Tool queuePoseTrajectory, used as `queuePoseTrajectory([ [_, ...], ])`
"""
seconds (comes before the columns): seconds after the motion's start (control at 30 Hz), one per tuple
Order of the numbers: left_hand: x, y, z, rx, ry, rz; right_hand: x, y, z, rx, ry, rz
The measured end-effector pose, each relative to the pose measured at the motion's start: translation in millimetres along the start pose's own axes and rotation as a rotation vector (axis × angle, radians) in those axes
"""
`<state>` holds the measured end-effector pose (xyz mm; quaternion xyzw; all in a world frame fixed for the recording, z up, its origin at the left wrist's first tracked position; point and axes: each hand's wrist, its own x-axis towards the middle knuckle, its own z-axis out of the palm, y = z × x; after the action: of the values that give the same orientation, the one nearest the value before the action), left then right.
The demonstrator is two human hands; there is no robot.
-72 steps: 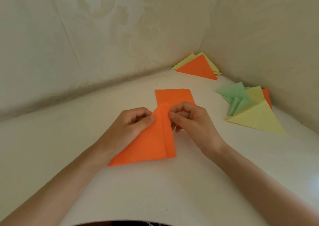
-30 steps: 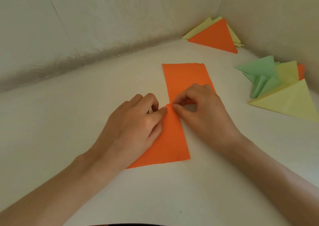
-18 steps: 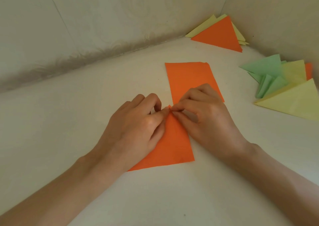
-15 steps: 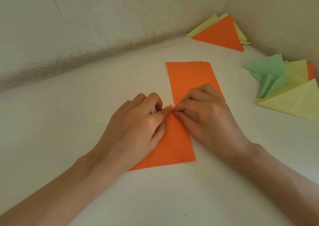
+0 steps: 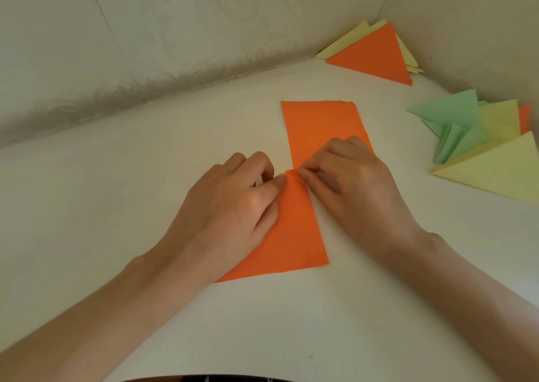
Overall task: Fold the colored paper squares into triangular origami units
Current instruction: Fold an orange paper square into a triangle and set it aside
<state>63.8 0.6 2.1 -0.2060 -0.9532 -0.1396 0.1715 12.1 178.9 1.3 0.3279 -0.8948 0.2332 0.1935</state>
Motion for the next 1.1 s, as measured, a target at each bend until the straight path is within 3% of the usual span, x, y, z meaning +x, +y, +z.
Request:
queuePoseTrajectory([
  [0.23,0.6,-0.2,1.5,0.006,-0.014,-0.001,4.8,-1.9,-0.6,0.162,-0.056,0.248],
  [0.37,0.6,0.7,1.3,0.012,-0.013,-0.003,5.4,-3.7,-1.2,0.204,-0.088,0.295],
  [0.7,1.5,2.0,1.3,0.022,-0.039,-0.024,3.5,3.9,2.4,-0.004,-0.001,-0.116],
  [1.1,0.0,4.4,1.7,-0.002,0.041,-0.036,2.8,6.6,4.3,0.011,0.016,-0.227],
])
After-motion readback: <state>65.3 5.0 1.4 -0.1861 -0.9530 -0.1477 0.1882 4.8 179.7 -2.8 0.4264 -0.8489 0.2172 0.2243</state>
